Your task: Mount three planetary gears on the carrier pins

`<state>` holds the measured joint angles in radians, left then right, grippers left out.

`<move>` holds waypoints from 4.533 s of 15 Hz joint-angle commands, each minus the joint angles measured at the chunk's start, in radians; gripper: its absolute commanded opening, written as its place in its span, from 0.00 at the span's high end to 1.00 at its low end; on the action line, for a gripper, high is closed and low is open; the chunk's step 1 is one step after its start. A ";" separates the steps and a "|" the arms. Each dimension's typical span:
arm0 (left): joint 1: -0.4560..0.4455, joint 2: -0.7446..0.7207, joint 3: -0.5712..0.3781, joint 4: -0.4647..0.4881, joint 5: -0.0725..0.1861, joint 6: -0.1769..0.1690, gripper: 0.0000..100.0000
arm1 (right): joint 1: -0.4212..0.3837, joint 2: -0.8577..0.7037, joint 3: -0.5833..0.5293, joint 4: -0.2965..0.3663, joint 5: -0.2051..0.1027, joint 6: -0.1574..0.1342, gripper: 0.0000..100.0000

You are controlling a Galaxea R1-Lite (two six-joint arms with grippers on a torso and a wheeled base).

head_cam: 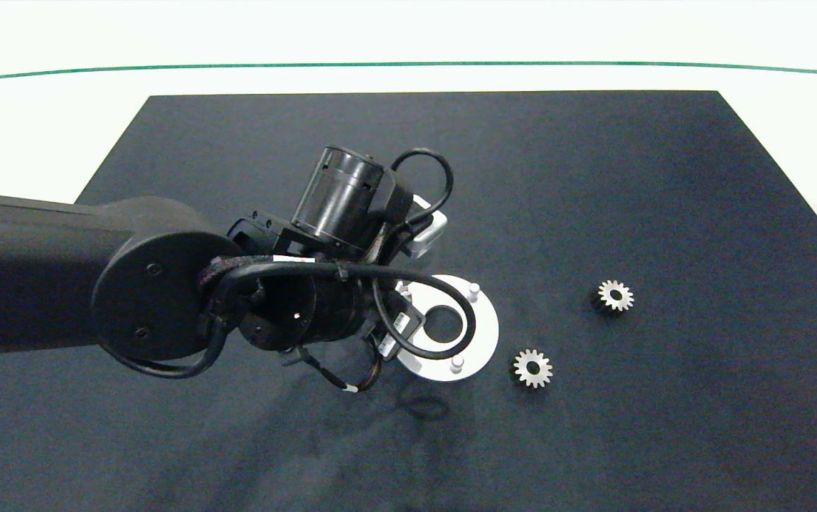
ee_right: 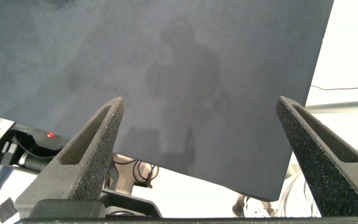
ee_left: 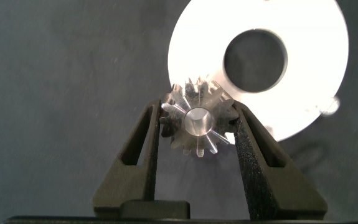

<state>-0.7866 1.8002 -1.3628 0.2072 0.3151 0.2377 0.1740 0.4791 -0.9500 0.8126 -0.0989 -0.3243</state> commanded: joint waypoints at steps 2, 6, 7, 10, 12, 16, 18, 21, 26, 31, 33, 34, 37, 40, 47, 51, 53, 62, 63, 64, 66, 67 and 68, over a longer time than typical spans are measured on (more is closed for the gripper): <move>-0.003 0.031 -0.018 0.001 0.002 0.002 0.75 | 0.001 0.006 -0.003 0.005 -0.001 -0.002 0.00; 0.000 0.045 -0.019 0.000 0.002 0.002 0.75 | 0.002 0.006 -0.009 0.005 -0.001 -0.002 0.00; 0.000 0.045 -0.022 0.000 0.002 0.003 0.75 | 0.002 0.004 -0.009 0.005 -0.001 -0.002 0.00; 0.000 0.047 -0.035 0.000 0.002 0.003 0.75 | 0.002 0.004 -0.010 0.005 -0.001 -0.002 0.00; 0.001 0.056 -0.039 0.001 0.002 0.003 0.75 | 0.002 0.004 -0.013 0.005 -0.001 -0.002 0.00; 0.001 0.068 -0.044 0.000 0.002 0.005 0.75 | 0.004 0.004 -0.015 0.005 -0.001 -0.002 0.00; 0.004 0.074 -0.053 0.000 0.002 0.006 0.75 | 0.005 0.003 -0.015 0.005 -0.001 -0.002 0.00; 0.004 0.073 -0.056 0.000 0.002 0.006 0.75 | 0.005 0.004 -0.018 0.005 -0.001 -0.002 0.00; 0.009 0.067 -0.055 0.001 0.002 0.008 0.75 | 0.005 0.004 -0.021 0.005 -0.001 -0.002 0.00; 0.013 0.064 -0.056 0.000 0.002 0.008 0.75 | 0.005 0.004 -0.021 0.005 -0.001 -0.004 0.00; 0.013 0.064 -0.053 0.001 0.002 0.008 0.75 | 0.005 0.006 -0.021 0.005 -0.001 -0.004 0.00; 0.013 0.064 -0.055 0.001 0.002 0.006 0.75 | 0.005 0.006 -0.021 0.005 -0.001 -0.004 0.00; 0.021 0.062 -0.050 0.001 0.002 0.006 0.75 | 0.005 0.006 -0.021 0.005 -0.001 -0.004 0.00; 0.020 0.064 -0.055 0.001 0.002 0.006 0.00 | 0.005 0.006 -0.023 0.005 -0.001 -0.004 0.00; 0.021 -0.038 0.007 0.038 0.002 -0.021 0.00 | 0.007 0.052 -0.015 0.008 0.001 -0.004 0.00; 0.106 -0.277 0.100 0.121 0.002 -0.092 0.00 | 0.015 0.248 -0.023 -0.019 0.036 0.002 0.00; 0.182 -0.447 0.177 0.201 0.002 -0.098 0.00 | 0.033 0.332 -0.016 -0.049 0.150 0.004 0.00; 0.343 -0.924 0.488 0.228 0.001 -0.221 0.00 | 0.424 0.751 0.054 -0.365 0.061 0.106 0.00; 0.362 -0.950 0.499 0.236 0.001 -0.221 0.00 | 0.443 0.780 0.056 -0.382 0.030 0.113 0.00; 0.368 -0.970 0.510 0.238 -0.001 -0.221 0.00 | 0.447 0.808 0.056 -0.409 -0.013 0.114 0.00; 0.397 -1.004 0.524 0.238 -0.007 -0.221 0.00 | 0.447 0.858 0.056 -0.475 -0.041 0.117 0.00; 0.400 -1.019 0.528 0.238 -0.007 -0.222 0.00 | 0.447 0.878 0.054 -0.493 -0.042 0.117 0.00; 0.406 -1.038 0.530 0.238 -0.007 -0.224 0.00 | 0.447 0.903 0.053 -0.507 -0.044 0.117 0.00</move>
<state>-0.3900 0.8015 -0.8381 0.4430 0.3064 0.0138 0.6185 1.3277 -0.8947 0.3098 -0.1400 -0.2057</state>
